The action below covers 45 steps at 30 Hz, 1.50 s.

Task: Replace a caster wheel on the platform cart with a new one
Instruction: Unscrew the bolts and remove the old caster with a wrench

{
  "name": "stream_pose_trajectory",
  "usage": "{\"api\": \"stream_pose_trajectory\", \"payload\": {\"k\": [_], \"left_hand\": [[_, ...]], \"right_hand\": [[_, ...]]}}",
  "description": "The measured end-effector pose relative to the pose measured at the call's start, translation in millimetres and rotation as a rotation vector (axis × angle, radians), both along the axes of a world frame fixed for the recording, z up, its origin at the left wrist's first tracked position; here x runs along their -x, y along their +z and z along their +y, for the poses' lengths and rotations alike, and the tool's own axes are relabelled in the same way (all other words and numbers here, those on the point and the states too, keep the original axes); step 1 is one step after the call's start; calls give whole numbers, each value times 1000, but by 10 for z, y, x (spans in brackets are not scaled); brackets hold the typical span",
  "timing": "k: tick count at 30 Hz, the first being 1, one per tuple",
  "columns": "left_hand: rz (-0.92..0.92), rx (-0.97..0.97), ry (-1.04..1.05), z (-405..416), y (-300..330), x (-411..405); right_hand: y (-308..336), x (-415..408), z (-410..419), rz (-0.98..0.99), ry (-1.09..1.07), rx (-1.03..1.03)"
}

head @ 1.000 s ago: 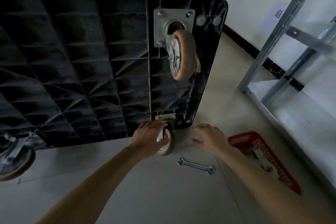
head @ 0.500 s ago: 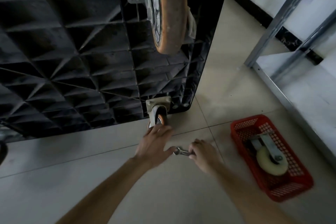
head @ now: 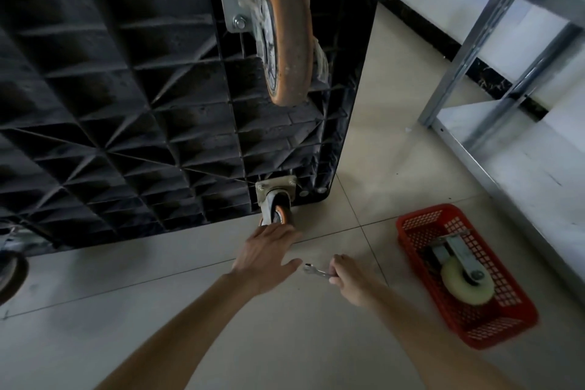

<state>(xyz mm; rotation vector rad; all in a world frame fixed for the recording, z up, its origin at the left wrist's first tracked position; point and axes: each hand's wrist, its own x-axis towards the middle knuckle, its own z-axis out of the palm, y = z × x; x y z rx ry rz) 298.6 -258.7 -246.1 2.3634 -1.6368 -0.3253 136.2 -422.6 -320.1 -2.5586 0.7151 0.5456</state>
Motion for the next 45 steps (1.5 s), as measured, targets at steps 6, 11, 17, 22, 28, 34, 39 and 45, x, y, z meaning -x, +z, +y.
{"api": "stream_pose_trajectory", "payload": {"k": [6,11,17,22,28,34,39,45], "left_hand": [[-10,46,27,-8,407,-112],[-73,117,35,-36,948,-197],[-167,190,77,18,1690,-460],[-295,249,100,129,2278,-658],[-416,402,128,248,2916,-861],[-518,566,108,45,3597,-1037],[-492,433,95,-388,3991,-1179],[-472,181,98,-848,4064,-1398]], "right_hand": [[573,-5,-240,-228,-6,0],[1347,-90,-489,-353,-47,21],[2192,-222,-554,-487,-39,55],[2742,-388,-566,-610,6,115],[3145,-553,-615,-792,-16,159],[3424,-641,-714,-902,11,200],[3544,-734,-815,-916,55,239],[3551,-941,-971,-881,40,293]]}}
